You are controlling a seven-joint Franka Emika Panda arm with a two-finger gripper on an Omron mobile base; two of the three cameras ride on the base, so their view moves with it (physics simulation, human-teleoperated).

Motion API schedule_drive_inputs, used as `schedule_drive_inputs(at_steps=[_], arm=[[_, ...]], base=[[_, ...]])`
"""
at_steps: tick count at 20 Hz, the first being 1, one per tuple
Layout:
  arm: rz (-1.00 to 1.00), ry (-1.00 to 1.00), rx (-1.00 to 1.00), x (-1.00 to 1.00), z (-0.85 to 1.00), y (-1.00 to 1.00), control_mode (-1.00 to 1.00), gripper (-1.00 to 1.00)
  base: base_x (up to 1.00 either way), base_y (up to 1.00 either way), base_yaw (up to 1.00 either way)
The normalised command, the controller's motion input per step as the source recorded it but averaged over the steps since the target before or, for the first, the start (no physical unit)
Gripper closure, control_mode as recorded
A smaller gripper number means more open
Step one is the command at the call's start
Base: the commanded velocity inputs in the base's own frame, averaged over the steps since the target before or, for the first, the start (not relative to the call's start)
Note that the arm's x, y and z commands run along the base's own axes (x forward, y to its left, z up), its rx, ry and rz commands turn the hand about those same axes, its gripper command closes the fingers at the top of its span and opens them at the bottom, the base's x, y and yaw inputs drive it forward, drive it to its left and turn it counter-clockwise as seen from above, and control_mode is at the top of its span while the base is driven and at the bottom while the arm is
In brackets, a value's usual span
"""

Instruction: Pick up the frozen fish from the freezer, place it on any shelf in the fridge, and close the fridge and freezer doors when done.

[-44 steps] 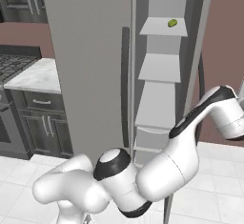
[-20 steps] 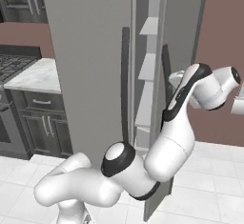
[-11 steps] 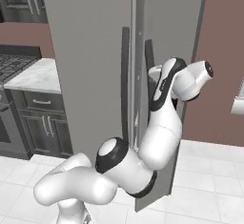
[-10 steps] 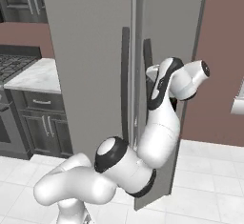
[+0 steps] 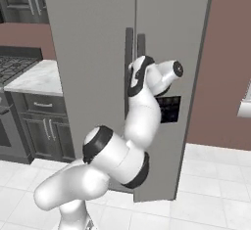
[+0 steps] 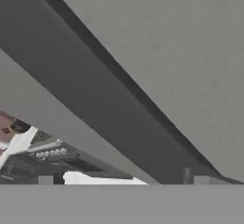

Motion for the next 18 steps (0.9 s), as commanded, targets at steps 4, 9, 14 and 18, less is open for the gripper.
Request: schedule_drive_inputs(at_steps=[4, 9, 14, 18], arm=[[-0.17, -0.08, 0.02, 0.79, 0.05, 0.35, -1.0, -1.0], [-0.19, -0.13, 0.12, 0.59, 0.08, 0.09, -1.0, -1.0], [-0.17, -0.2, 0.24, 0.43, 0.02, 0.01, -1.0, -1.0], [-0.09, -0.21, 0.19, 0.45, 0.0, 0.0, -1.0, -1.0]], base=[[0.0, 0.0, 0.0], [0.0, 0.0, 0.0], [0.0, 0.0, 0.0], [0.0, 0.0, 0.0]])
